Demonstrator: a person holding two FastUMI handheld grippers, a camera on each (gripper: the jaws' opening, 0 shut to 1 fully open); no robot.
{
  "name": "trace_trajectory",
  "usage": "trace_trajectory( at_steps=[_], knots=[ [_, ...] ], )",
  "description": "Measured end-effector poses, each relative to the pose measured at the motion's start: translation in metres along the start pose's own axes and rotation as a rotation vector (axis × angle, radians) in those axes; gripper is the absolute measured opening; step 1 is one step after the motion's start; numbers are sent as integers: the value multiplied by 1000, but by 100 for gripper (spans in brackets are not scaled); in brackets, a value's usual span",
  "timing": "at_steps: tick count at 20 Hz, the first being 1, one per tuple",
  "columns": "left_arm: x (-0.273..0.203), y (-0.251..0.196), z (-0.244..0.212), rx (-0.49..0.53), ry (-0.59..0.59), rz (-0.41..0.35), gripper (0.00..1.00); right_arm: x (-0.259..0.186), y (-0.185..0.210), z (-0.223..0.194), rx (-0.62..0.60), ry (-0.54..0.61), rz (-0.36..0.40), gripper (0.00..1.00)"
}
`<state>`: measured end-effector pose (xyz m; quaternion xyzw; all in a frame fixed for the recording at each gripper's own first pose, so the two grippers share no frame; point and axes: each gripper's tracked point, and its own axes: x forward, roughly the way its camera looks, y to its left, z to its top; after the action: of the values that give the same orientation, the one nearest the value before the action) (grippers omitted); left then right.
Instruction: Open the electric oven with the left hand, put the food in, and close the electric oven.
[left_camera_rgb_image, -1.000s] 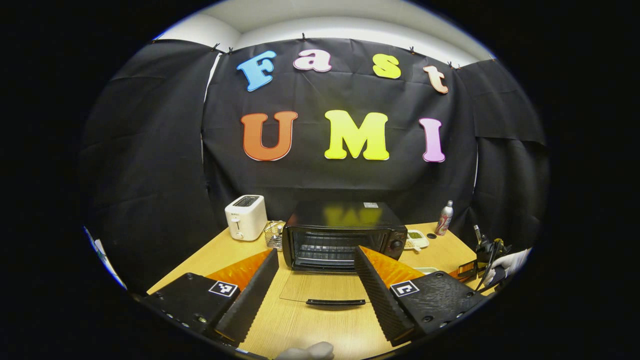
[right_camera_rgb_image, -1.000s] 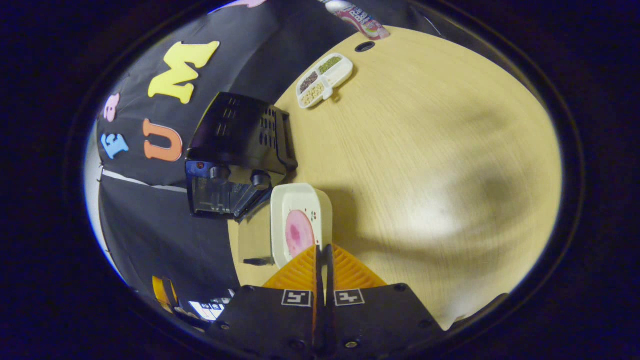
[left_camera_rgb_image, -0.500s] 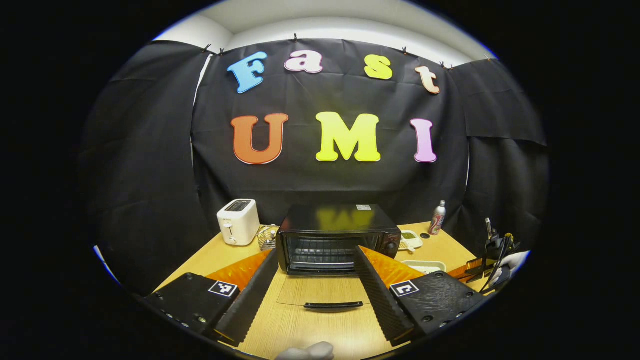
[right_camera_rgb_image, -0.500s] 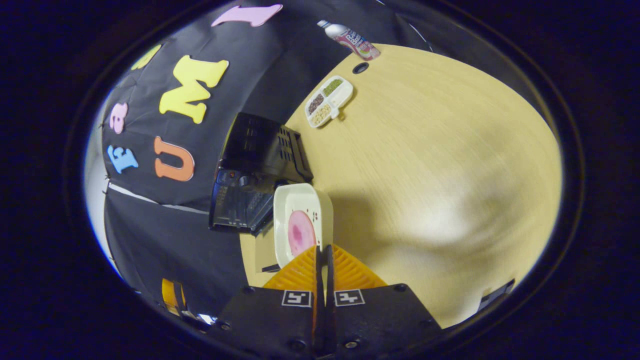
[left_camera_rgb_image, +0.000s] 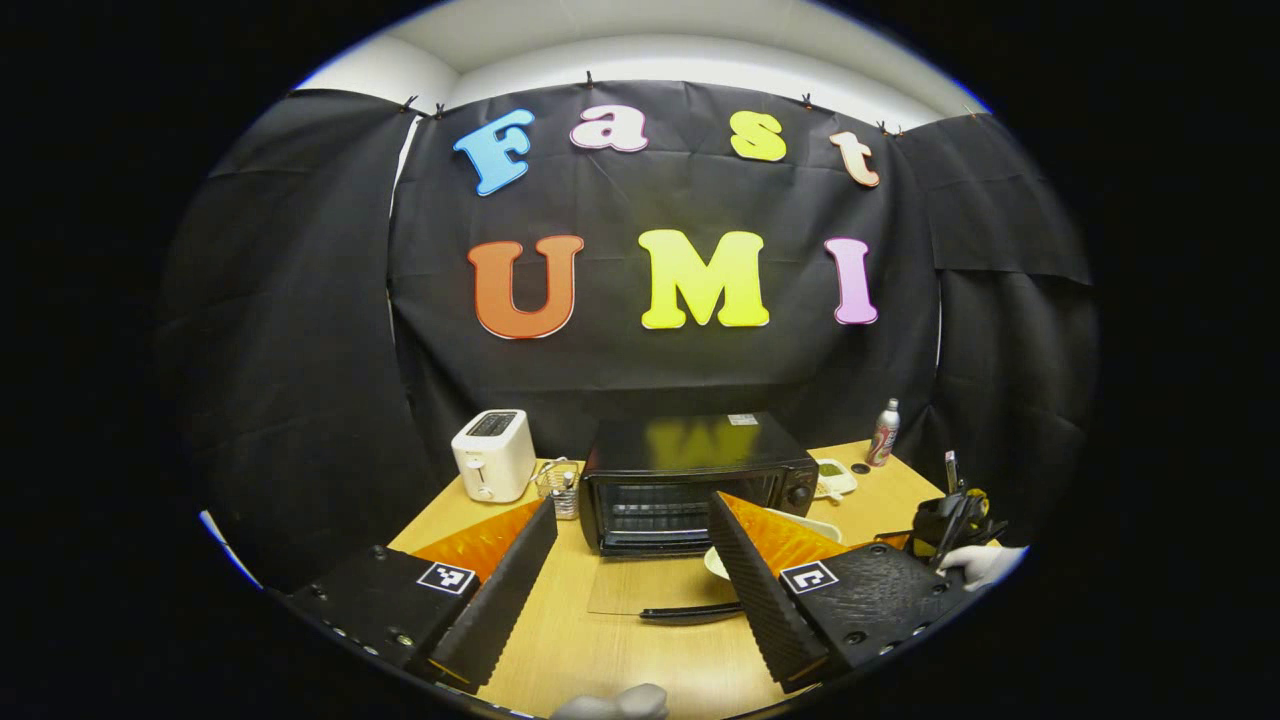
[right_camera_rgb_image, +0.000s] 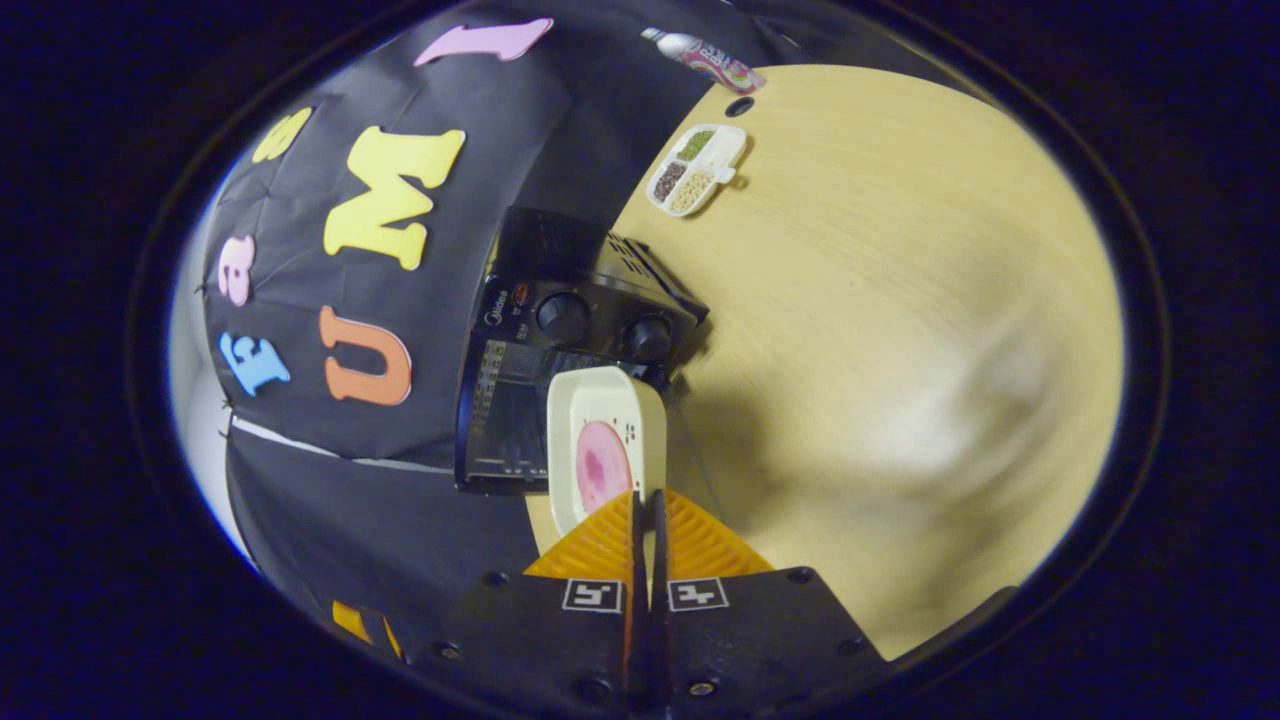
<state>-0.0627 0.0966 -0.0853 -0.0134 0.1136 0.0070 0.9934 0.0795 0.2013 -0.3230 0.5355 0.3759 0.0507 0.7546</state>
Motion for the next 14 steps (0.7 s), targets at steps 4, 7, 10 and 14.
trace_trajectory(
  at_steps=[4,7,10,14],
  knots=[
    [-3,18,4,10,9,40,95,46,25,-8,94,-65,28,4],
    [-3,27,6,17,14,58,95,80,41,-11,130,-70,32,4],
    [2,35,6,18,26,76,96,111,60,1,128,-99,46,4],
    [6,48,3,13,45,114,96,143,80,23,96,-139,69,4]
  ],
)
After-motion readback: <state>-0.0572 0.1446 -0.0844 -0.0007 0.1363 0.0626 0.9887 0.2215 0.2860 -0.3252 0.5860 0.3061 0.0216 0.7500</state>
